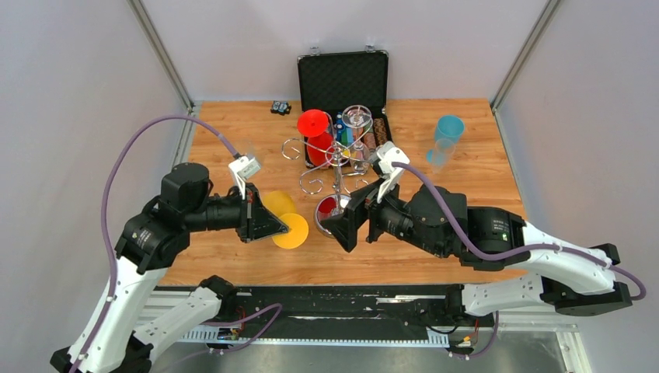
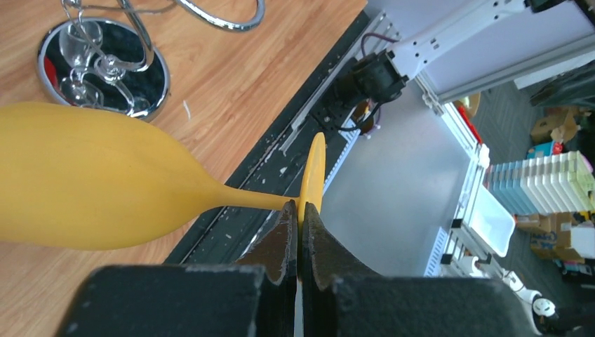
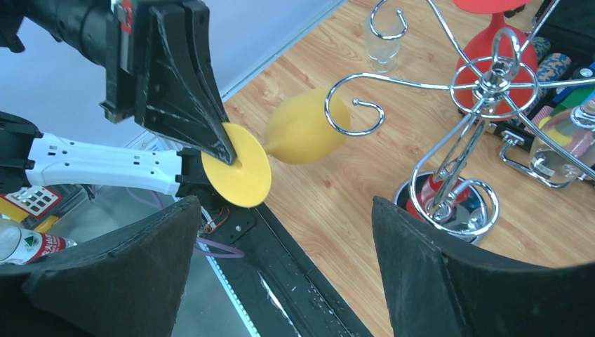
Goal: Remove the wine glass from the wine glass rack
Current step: Place the wine glass at the center of the board.
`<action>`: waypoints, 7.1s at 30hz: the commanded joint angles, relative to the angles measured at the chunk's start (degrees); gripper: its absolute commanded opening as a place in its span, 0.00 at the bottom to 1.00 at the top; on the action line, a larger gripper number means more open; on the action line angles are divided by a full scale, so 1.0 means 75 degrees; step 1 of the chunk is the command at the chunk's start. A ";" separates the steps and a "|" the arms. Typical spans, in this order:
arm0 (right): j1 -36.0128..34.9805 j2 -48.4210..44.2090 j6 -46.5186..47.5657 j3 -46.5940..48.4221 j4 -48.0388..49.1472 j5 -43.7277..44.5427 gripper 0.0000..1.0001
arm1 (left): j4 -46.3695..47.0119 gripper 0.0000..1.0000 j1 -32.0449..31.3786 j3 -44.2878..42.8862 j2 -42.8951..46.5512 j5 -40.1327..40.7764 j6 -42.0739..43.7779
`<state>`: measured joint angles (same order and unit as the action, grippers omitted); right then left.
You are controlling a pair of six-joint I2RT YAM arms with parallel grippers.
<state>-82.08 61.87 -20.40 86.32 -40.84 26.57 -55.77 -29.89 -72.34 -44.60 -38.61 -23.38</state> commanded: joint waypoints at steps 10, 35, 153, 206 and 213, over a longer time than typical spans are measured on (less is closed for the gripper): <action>0.0650 0.0286 -0.0150 0.0374 0.0311 -0.0990 0.89 | 0.0004 0.00 -0.1921 0.0417 -0.0044 0.2269 0.0210; 0.0925 -0.1673 -0.1918 -0.1685 -0.0033 -0.1494 0.86 | 0.0135 0.00 -0.8247 -0.0789 -0.2207 0.7919 -0.0653; 0.0998 -0.2483 -0.0755 -0.2054 0.2550 -0.2222 0.00 | 0.6522 1.00 -1.0417 0.0921 -0.0179 0.9976 0.5798; 0.0984 -0.2228 0.9300 -0.3374 0.3501 -0.0293 0.00 | 0.2499 0.97 -0.2247 -0.2425 -0.1756 0.2805 0.0037; 0.0984 -0.1920 0.9487 -0.3215 0.3535 -0.0262 0.00 | 0.1957 0.92 -0.2203 -0.2538 -0.2011 0.2714 0.0175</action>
<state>-74.81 47.03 48.69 59.02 -17.21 23.55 -38.76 -46.81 -89.71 -58.61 -16.53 -22.15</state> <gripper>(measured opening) 0.081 0.930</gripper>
